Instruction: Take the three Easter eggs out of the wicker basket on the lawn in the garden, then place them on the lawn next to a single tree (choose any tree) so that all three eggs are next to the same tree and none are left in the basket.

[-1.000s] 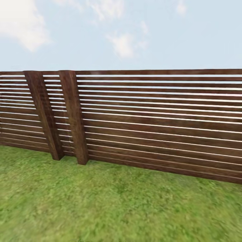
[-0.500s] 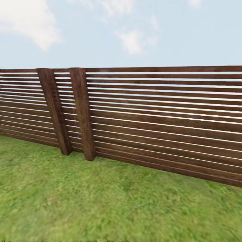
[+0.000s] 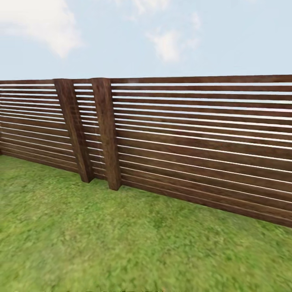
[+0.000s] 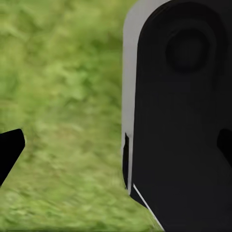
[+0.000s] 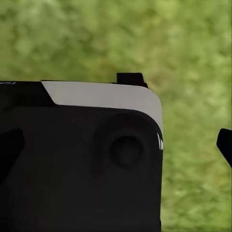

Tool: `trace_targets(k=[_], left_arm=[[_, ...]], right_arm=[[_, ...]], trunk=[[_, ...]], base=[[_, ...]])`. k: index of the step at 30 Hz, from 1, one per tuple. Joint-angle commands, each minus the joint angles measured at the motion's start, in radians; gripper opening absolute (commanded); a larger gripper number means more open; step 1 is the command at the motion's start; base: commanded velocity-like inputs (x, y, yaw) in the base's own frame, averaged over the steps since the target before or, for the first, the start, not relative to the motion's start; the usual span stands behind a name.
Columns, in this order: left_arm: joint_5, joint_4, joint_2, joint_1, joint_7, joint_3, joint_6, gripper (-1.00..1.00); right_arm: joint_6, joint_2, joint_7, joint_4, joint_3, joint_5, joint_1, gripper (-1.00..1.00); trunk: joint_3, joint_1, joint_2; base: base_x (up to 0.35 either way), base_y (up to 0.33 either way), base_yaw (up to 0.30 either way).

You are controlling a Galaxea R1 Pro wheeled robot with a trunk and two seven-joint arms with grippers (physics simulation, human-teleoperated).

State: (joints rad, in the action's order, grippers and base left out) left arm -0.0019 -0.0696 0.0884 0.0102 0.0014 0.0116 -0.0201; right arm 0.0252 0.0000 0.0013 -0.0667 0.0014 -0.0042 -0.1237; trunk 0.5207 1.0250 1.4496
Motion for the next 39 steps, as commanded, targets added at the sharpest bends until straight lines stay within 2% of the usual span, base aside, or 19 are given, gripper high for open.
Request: trace_targets(k=[1,20,39], left_arm=[[0.000,-0.001,0.003,0.001,0.000,0.001,-0.001,1.00],[0.005,-0.002,0.003,0.001,0.000,-0.002,-0.001,1.00],[0.005,-0.003,0.004,0.001,0.000,-0.001,-0.001,1.00]], right_arm=[[0.003,-0.001,0.001,0.001,0.000,-0.001,-0.001,1.00],[-0.002,0.006,0.005,0.000,0.002,0.001,-0.001,1.00],[0.047,0.009,-0.007,0.007,0.002,0.006,-0.001,1.00]], trunk=[[0.002,0.000,0.000],[0.031,0.000,0.000],[0.060,0.000,0.000]], base=[[0.000,0.000,0.111],[0.000,0.000,0.115],[0.000,0.000,0.115]])
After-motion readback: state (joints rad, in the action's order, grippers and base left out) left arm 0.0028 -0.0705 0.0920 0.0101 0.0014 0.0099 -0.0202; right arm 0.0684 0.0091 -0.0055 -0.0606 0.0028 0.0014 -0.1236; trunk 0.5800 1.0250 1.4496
